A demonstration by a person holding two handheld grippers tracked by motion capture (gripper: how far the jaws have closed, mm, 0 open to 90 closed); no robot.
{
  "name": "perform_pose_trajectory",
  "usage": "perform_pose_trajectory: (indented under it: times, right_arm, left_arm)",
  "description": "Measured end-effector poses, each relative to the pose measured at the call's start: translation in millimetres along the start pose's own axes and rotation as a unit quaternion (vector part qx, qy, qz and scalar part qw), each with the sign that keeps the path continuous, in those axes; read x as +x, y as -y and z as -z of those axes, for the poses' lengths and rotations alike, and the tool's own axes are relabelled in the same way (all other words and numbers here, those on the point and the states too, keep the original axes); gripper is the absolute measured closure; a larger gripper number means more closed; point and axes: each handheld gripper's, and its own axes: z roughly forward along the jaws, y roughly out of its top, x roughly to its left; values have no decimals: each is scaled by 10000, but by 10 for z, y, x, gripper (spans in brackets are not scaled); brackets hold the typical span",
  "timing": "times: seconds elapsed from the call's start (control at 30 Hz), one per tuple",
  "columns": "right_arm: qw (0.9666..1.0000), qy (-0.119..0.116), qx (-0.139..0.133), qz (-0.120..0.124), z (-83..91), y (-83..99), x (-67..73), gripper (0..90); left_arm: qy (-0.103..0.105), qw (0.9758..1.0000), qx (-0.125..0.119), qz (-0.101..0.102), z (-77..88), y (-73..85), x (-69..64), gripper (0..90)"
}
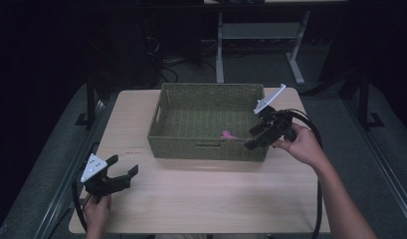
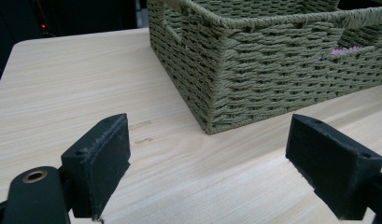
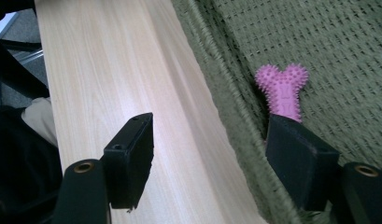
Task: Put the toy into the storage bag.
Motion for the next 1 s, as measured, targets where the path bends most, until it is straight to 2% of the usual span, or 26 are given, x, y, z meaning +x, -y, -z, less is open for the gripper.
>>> perform_pose_trajectory:
  times: [0.53, 0.8, 1.0]
  right_arm:
    - [9999, -15, -76, 86, -87, 255, 168, 312]
    - [10000, -63, -25, 9, -148, 404, 194, 304]
    - [10000, 3, 35, -20, -177, 498, 194, 301]
  left_arm:
    - [3, 10000, 10, -6, -6, 0, -4, 133]
    - [4, 10000, -29, -21, -1, -4, -23, 133]
    - [4, 10000, -12, -13, -3, -3, -21, 133]
